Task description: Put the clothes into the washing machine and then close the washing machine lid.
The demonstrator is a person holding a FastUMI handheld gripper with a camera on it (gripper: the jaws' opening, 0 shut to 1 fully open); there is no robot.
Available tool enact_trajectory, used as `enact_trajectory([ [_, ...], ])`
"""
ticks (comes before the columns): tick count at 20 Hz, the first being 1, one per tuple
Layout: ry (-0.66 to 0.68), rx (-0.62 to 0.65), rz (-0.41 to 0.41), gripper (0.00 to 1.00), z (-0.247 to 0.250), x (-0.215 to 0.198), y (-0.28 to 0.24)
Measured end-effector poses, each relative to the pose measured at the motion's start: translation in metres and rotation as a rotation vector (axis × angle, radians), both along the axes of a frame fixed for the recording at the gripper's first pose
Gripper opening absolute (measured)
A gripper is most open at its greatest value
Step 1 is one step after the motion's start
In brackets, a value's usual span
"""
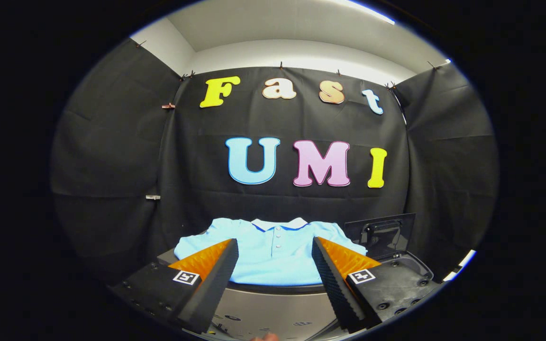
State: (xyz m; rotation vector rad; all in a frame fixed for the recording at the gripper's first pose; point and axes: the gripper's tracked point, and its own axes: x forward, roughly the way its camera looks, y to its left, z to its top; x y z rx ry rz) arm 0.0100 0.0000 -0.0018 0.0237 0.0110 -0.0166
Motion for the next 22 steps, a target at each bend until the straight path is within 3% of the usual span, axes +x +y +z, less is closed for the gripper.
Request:
enact_trajectory([
  [5,0.013,0.009,-0.002,0.98,-0.001,0.006,-0.002],
  [13,0.086,0.02,-0.012,0.98,0.003,0.075,-0.016],
  [17,0.188,0.035,-0.025,0.98,-0.006,0.123,-0.024],
  [22,0.435,0.043,-0.011,0.99,-0.048,0.173,-0.024],
])
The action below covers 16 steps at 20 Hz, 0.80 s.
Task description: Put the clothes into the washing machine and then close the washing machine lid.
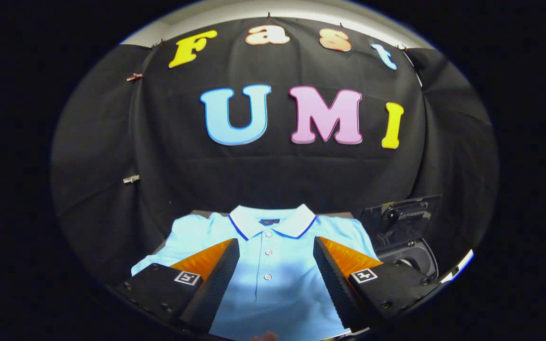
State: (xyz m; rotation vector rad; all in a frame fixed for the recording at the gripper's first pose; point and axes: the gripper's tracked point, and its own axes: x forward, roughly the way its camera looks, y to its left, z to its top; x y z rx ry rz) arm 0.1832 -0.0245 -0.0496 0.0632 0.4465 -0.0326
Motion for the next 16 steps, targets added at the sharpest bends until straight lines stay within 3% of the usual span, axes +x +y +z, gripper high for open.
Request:
enact_trajectory([
  [8,0.358,-0.007,0.082,1.0,-0.066,0.016,0.009],
  [12,0.445,0.003,0.055,1.0,-0.067,0.017,0.004],
  [15,0.458,0.008,0.011,0.77,-0.066,0.021,-0.001],
  [16,0.459,0.003,0.017,0.61,-0.067,0.022,-0.001],
])
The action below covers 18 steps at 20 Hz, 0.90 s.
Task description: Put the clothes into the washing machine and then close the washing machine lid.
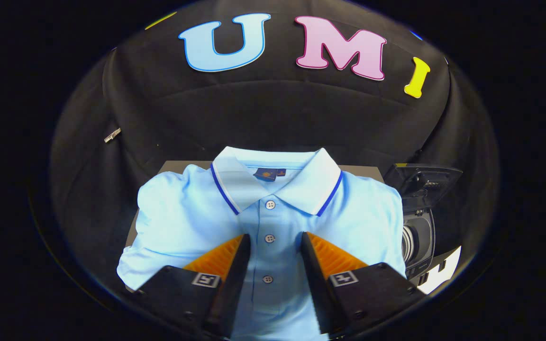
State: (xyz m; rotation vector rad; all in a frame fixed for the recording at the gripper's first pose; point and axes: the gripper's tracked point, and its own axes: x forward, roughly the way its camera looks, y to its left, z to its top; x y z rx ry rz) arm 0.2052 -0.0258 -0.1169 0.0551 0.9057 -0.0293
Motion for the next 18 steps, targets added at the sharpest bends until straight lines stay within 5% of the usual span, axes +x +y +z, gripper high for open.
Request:
enact_trajectory([
  [3,-0.049,-0.011,0.064,0.15,0.002,0.002,-0.001],
  [6,-0.087,-0.023,0.061,0.16,0.005,-0.001,-0.002],
  [7,-0.094,-0.041,0.077,0.06,0.001,-0.002,-0.003],
  [18,-0.423,-0.033,0.105,0.05,0.069,-0.028,-0.009],
])
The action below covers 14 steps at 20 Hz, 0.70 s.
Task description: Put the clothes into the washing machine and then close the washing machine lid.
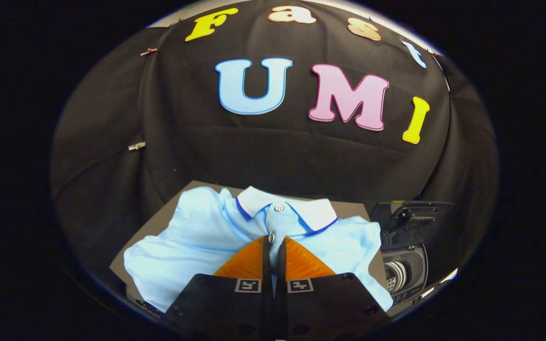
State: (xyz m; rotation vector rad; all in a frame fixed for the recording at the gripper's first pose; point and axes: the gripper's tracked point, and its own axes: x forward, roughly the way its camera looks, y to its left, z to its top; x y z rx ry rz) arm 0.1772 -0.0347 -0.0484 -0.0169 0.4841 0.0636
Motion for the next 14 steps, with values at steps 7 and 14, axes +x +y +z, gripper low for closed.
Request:
enact_trajectory([
  [7,-0.192,-0.075,-0.087,0.05,0.066,-0.02,-0.08],
  [14,-0.229,-0.14,-0.135,0.05,0.078,-0.026,-0.189],
])
